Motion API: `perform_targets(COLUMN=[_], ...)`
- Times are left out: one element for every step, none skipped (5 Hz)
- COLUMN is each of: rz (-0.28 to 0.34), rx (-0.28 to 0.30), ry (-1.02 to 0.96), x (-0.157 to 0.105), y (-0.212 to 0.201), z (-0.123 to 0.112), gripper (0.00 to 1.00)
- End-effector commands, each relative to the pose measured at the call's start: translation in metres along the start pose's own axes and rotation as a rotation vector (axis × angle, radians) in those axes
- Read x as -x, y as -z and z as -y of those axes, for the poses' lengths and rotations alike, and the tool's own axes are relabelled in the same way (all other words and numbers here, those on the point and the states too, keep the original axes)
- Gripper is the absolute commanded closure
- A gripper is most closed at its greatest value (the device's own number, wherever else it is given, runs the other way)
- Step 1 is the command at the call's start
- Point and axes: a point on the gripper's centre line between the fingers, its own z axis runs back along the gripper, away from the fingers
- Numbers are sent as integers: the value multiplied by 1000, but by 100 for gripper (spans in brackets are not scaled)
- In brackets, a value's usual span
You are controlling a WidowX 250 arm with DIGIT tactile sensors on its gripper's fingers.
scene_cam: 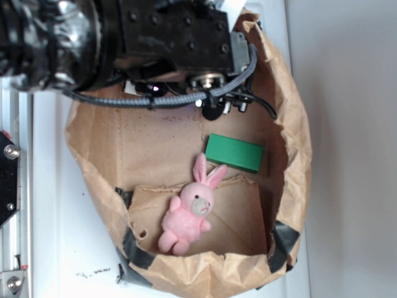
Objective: Grab the rock.
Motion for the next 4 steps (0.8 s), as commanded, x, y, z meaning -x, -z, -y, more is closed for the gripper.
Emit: perform_targets(rz=[17, 17, 2, 6], rx=[30, 30, 57, 59], ry=[-40, -40, -149, -145], x=[-16, -16, -25, -31], y=[-11, -11, 6, 19], z=[-14, -14, 8, 31], gripper=[0, 0, 0, 0])
